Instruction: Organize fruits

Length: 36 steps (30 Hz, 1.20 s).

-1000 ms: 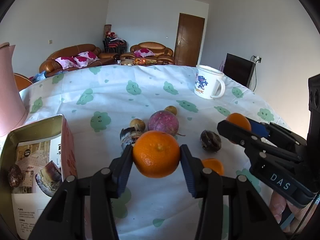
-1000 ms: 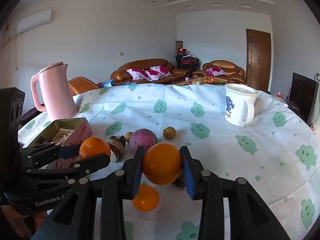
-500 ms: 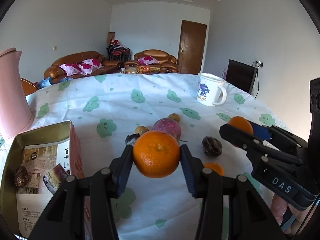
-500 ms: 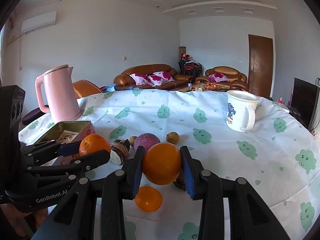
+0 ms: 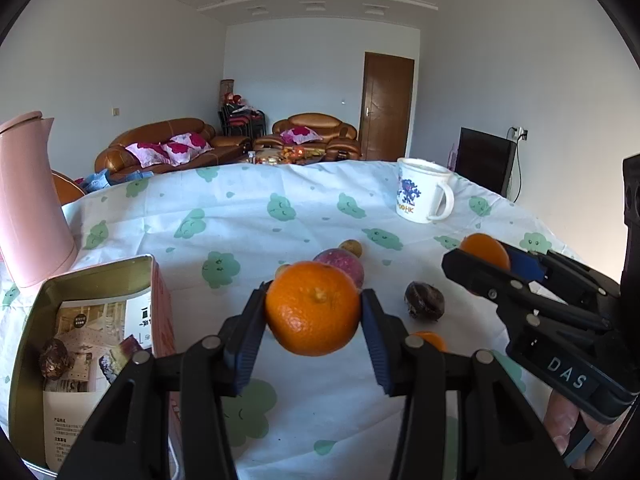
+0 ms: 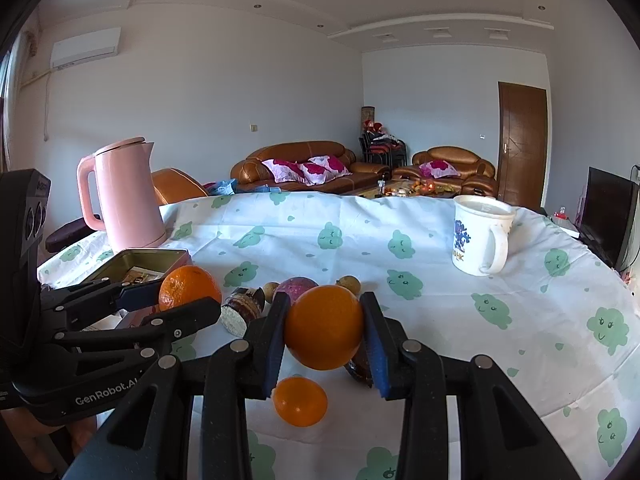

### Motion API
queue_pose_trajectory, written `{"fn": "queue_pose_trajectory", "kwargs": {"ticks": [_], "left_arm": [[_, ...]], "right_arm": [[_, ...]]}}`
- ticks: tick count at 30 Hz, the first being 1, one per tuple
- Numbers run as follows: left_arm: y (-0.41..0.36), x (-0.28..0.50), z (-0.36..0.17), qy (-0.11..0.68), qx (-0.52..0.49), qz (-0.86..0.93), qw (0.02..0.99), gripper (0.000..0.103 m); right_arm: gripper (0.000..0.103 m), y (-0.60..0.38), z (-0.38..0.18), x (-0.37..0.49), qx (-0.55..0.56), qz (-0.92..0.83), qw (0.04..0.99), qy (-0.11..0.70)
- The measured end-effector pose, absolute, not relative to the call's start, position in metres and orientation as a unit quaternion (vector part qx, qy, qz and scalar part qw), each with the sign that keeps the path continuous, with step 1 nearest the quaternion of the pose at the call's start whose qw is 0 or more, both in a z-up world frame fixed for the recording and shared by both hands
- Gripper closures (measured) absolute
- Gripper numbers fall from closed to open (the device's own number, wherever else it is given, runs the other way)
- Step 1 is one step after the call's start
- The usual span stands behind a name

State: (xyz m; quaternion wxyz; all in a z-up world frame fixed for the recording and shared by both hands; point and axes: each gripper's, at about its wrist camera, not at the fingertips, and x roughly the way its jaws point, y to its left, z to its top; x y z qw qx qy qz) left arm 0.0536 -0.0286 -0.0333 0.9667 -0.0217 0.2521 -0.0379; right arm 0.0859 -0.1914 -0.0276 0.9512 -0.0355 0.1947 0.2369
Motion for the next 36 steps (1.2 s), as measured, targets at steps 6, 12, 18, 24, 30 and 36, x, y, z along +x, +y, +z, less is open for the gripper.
{"fn": "queue_pose_trajectory", "kwargs": {"ticks": [6, 12, 18, 24, 30, 36], "left_arm": [[-0.028, 0.050, -0.031, 0.241, -0.021, -0.035, 0.970, 0.054], [-0.028, 0.047, -0.029, 0.230, -0.019, -0.032, 0.972, 0.054], [-0.028, 0.044, -0.028, 0.223, -0.019, -0.031, 0.974, 0.054], [-0.027, 0.041, -0.026, 0.212, -0.018, -0.028, 0.977, 0.054], [-0.028, 0.038, -0.026, 0.204, -0.015, -0.026, 0.979, 0.054], [-0.027, 0.035, -0.025, 0.196, -0.014, -0.026, 0.980, 0.054]], "right_arm": [[0.065, -0.192, -0.026, 0.083, -0.036, 0.238, 0.952, 0.187], [0.065, -0.192, -0.025, 0.080, -0.037, 0.240, 0.953, 0.179], [0.065, -0.193, -0.025, 0.078, -0.036, 0.241, 0.955, 0.172], [0.065, -0.194, -0.023, 0.073, -0.037, 0.243, 0.956, 0.160], [0.065, -0.195, -0.022, 0.071, -0.037, 0.245, 0.957, 0.153], [0.065, -0.195, -0.021, 0.067, -0.037, 0.245, 0.958, 0.146]]}}
